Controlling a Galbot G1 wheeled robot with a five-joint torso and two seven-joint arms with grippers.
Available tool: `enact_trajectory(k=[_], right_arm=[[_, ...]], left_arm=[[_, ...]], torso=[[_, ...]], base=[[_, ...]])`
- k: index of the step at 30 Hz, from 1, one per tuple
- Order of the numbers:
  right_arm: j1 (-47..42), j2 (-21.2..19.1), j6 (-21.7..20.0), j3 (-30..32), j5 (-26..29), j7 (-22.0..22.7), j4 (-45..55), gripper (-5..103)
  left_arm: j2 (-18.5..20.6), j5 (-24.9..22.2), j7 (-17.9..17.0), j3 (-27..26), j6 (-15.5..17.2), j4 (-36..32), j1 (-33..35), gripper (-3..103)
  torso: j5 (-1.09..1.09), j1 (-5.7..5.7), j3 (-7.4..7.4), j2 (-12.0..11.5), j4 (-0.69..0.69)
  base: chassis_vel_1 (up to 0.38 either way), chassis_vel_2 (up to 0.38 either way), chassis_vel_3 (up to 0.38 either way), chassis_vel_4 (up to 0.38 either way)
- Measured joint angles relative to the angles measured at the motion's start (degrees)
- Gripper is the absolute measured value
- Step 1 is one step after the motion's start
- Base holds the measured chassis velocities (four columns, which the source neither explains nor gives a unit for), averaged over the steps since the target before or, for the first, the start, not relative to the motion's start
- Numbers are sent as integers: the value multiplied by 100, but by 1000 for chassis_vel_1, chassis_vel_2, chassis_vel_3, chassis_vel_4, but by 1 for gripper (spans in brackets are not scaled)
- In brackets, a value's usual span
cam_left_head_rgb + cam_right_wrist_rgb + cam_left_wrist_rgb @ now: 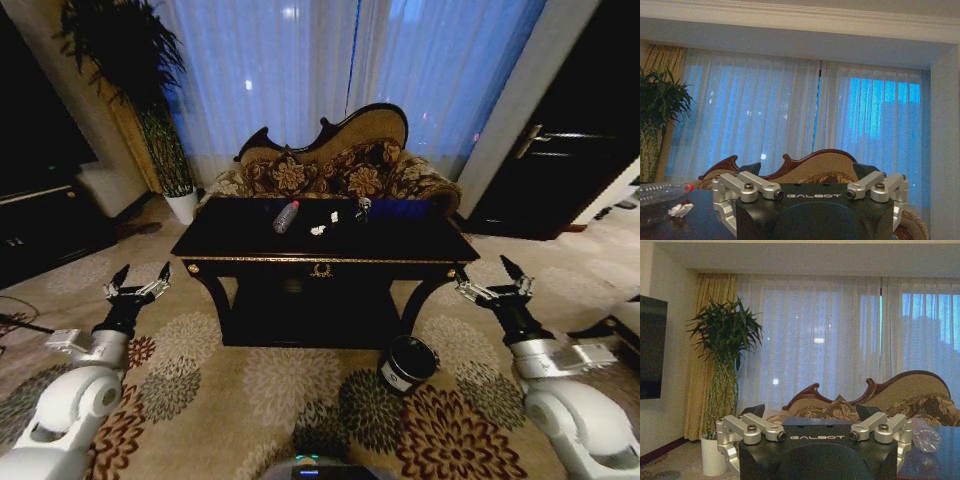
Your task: Move to the front of the table and place the trash on the table into the trash bin.
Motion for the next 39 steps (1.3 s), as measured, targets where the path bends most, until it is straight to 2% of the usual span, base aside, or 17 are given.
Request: enact_trajectory(k=[12,26,32,37,39], right_arm=[[28,12,-38,-20,56,25,-8,100],[68,19,6,-57,-173,125,-86,100],[47,41,10,-67,-239,136,-88,100],[13,56,12,-67,-256,139,-70,100],[-2,60,13,-67,-263,139,-40,100]], left_arm=[[-25,46,-2,41,2,-4,10,100],[1,74,-6,101,17,-1,-30,100],[128,11,36,136,78,-132,-56,100],[317,-36,161,225,199,-293,-76,100],[465,-189,169,361,329,-403,-161,100]], torso=[[0,0,0,0,0],[-1,6,2,-2,0],[0,-4,-2,1,-1],[0,-5,-2,2,-1],[-1,-1,0,1,0]], base=[[-175,180,171,-187],[-132,137,134,-124],[0,0,0,0],[0,0,0,0],[0,0,0,0]])
